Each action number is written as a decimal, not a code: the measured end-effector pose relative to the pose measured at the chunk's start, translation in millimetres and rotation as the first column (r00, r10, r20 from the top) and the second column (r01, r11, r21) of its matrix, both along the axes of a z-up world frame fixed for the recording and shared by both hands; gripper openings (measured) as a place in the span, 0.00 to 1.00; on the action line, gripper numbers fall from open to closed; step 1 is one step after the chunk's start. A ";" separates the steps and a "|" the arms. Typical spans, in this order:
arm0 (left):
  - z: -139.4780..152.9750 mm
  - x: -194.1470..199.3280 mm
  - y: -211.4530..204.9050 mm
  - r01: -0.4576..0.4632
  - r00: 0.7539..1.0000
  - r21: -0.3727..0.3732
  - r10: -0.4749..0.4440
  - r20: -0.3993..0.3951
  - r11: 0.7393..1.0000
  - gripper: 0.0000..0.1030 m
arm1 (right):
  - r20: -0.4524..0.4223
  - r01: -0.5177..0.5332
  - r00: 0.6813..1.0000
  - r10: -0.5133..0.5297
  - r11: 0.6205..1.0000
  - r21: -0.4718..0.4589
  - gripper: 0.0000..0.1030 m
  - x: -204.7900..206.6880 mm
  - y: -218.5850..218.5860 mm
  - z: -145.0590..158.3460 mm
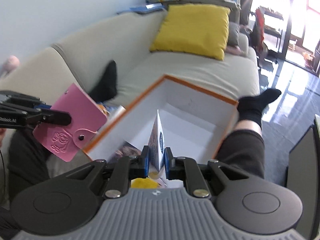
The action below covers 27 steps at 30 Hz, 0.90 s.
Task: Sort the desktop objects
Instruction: 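Carry the wallet and tube over the shoebox while the right tool releases the tube inside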
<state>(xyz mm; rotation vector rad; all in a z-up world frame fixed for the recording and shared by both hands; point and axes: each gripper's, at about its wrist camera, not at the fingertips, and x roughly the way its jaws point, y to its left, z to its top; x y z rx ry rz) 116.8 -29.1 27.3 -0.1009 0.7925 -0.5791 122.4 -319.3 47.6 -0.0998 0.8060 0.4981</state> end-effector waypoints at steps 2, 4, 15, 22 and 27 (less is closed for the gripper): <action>-12.2 12.0 -13.2 0.026 0.999 -0.013 -0.026 -0.039 1.000 0.18 | -0.041 -0.017 0.999 0.016 1.000 -0.014 0.15 7.9 -2.7 -9.5; -25.8 25.5 -27.3 0.035 0.996 -0.011 -0.036 -0.079 0.999 0.18 | -0.080 -0.046 0.996 0.043 0.998 -0.047 0.15 13.1 -0.3 -18.6; -60.5 59.4 -48.1 0.060 0.985 0.017 -0.057 -0.161 0.998 0.18 | -0.310 -0.408 0.892 0.330 0.883 -0.232 0.15 53.8 15.1 -56.7; -66.2 68.1 -47.1 0.067 0.981 0.010 -0.064 -0.185 0.998 0.18 | -0.411 -0.603 0.770 0.487 0.765 -0.224 0.15 70.3 22.5 -75.1; -71.0 77.0 -48.5 0.073 0.977 0.017 -0.068 -0.200 0.997 0.18 | -0.435 -0.677 0.708 0.556 0.710 -0.195 0.15 67.2 26.5 -87.0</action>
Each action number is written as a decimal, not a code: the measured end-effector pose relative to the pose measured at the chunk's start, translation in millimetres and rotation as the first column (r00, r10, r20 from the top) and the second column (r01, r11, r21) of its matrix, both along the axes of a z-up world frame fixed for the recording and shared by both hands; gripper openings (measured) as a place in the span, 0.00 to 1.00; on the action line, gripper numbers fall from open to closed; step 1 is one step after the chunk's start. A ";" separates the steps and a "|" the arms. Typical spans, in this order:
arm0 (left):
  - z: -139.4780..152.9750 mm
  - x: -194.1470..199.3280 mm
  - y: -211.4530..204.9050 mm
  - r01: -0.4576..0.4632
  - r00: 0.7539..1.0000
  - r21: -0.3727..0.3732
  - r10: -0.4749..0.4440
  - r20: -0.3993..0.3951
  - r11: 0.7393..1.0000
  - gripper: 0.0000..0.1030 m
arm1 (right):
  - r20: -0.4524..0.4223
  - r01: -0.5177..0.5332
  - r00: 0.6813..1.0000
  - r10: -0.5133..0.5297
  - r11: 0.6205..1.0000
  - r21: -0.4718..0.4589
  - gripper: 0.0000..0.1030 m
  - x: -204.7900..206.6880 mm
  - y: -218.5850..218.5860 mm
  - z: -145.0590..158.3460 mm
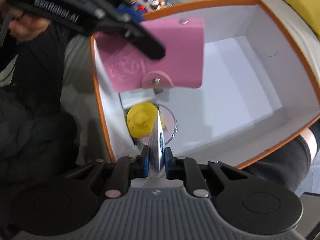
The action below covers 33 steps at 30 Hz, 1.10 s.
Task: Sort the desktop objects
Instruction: 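Carry the wallet and tube over the shoebox while the right tool releases the tube inside, then lower the pink wallet into the shoebox and open the left tool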
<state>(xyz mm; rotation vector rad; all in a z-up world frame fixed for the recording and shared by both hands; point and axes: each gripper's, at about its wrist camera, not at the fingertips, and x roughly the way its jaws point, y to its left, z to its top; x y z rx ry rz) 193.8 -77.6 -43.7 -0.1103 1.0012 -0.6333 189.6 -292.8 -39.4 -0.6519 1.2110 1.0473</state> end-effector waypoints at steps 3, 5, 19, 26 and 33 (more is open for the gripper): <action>-2.9 3.4 -0.5 0.001 1.000 0.005 -0.001 -0.010 1.000 0.18 | 0.004 -0.052 0.999 0.052 0.998 0.047 0.16 -3.2 -1.8 0.2; -4.2 5.7 -0.9 -0.001 1.000 0.010 0.001 -0.013 1.000 0.18 | 0.001 -0.085 0.996 0.085 0.995 0.054 0.17 -6.4 -3.0 0.5; -1.1 17.8 -0.3 -0.032 0.999 0.073 0.032 -0.006 0.997 0.18 | 0.069 -0.067 0.996 0.059 0.992 0.109 0.35 -0.9 -18.5 45.0; -9.7 43.2 -11.9 -0.123 0.992 0.184 0.116 0.048 0.975 0.18 | 0.192 0.097 0.974 -0.124 0.985 0.143 0.31 32.2 5.9 42.5; -25.0 56.8 -20.7 -0.200 0.979 0.248 0.184 0.085 0.948 0.18 | 0.225 0.205 0.948 -0.226 0.972 0.115 0.23 71.1 39.3 3.5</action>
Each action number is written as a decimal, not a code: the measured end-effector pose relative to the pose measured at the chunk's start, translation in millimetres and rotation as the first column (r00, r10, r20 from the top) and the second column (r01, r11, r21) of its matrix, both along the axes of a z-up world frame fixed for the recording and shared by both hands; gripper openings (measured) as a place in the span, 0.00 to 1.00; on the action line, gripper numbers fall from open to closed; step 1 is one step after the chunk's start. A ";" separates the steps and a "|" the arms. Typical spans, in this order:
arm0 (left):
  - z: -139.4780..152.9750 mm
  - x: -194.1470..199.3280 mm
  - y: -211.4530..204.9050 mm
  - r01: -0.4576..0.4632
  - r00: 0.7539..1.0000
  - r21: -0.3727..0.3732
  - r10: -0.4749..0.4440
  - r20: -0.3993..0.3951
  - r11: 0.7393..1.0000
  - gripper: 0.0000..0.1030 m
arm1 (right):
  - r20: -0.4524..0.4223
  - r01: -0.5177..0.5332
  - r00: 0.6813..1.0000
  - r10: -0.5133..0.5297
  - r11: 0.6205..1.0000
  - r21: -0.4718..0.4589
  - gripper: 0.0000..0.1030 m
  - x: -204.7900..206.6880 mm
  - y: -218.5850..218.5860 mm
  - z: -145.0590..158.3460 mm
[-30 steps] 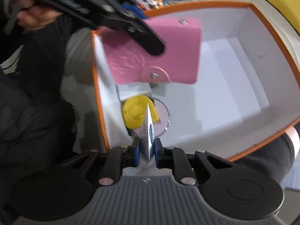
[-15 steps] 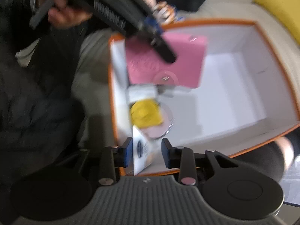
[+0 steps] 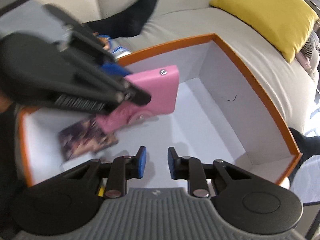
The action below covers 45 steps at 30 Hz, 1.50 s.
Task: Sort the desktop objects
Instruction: 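Lower the pink wallet into the shoebox and open the left tool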
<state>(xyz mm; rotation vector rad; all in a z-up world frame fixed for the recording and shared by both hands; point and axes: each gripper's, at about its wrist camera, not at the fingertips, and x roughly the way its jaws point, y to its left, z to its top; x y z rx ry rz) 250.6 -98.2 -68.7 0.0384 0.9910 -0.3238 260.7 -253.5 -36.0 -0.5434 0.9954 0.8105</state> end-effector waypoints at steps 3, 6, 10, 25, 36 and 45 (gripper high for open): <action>-1.5 2.1 -4.8 -0.014 1.000 0.011 0.014 0.016 1.000 0.18 | -0.040 0.074 0.997 -0.072 0.996 0.055 0.23 17.6 4.0 -9.5; -2.0 1.1 -11.7 -0.018 0.999 0.043 0.017 0.032 0.999 0.18 | -0.108 0.135 0.986 -0.125 0.987 0.083 0.23 29.1 5.9 -23.0; 3.0 -2.0 -6.3 -0.024 1.000 0.013 0.023 0.016 1.000 0.18 | -0.126 0.144 0.983 -0.133 0.986 0.080 0.23 24.1 4.1 -26.0; 34.7 -44.6 55.3 -0.092 0.995 -0.279 0.080 -0.053 0.956 0.18 | -0.412 0.303 0.897 -0.158 0.899 0.315 0.46 12.1 -55.3 -0.7; 15.1 -7.7 2.2 -0.025 1.000 -0.081 0.025 0.003 0.996 0.18 | -0.255 0.384 0.908 -0.331 0.902 0.198 0.34 22.9 -31.9 -20.9; -2.9 4.9 -21.4 -0.033 0.999 0.076 0.032 0.009 0.997 0.18 | -0.371 0.513 0.819 -0.438 0.849 0.129 0.14 57.0 -29.0 -51.2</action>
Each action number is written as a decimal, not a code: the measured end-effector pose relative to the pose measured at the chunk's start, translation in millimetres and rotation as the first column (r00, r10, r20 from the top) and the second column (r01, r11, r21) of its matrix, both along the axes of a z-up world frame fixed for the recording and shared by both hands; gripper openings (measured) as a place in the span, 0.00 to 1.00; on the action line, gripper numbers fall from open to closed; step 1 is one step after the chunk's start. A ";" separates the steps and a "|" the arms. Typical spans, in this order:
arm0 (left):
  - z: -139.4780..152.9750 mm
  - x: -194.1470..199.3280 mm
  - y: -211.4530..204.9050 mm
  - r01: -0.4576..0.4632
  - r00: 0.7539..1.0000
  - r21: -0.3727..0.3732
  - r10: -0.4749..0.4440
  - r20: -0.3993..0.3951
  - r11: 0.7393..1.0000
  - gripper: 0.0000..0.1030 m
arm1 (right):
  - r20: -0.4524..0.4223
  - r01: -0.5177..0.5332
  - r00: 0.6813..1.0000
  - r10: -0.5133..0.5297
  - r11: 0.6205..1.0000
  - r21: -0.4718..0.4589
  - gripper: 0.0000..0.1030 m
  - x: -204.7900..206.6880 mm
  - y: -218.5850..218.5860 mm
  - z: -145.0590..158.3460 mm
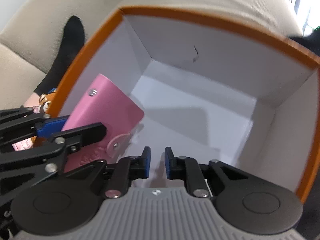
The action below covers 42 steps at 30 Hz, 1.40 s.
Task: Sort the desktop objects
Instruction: 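Lower the pink wallet into the shoebox and open the left tool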
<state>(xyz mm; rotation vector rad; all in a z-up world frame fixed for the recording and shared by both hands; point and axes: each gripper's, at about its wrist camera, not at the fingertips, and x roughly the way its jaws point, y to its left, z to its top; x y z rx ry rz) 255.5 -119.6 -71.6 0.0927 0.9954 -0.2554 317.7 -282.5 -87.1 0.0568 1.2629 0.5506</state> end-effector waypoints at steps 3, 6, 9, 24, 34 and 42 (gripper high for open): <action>0.1 0.3 -2.1 0.023 1.000 0.025 -0.023 -0.005 0.999 0.19 | -0.040 0.037 0.999 -0.036 0.999 0.026 0.14 3.8 -3.1 -7.1; -0.1 0.0 -5.0 0.046 0.999 0.053 -0.046 -0.011 0.998 0.20 | -0.056 0.060 0.997 -0.057 0.997 0.047 0.14 4.6 -3.3 -9.0; 1.0 -1.0 -3.3 0.047 0.999 0.053 -0.046 -0.014 0.997 0.20 | -0.067 0.066 0.996 -0.062 0.996 0.058 0.14 4.9 -0.8 -10.6; 1.8 -16.6 2.8 0.107 0.994 0.046 -0.107 -0.009 0.993 0.19 | -0.050 0.051 0.998 -0.048 0.997 0.050 0.15 9.0 9.7 -2.7; -2.1 -10.3 -16.4 0.151 0.988 0.172 -0.144 -0.054 0.974 0.20 | -0.035 0.052 0.998 -0.051 0.998 0.020 0.15 11.3 17.0 -1.5; 6.6 -20.7 -4.9 0.189 0.982 0.085 -0.190 0.002 0.978 0.58 | -0.029 0.085 0.996 -0.085 0.996 0.020 0.16 20.1 22.7 -8.7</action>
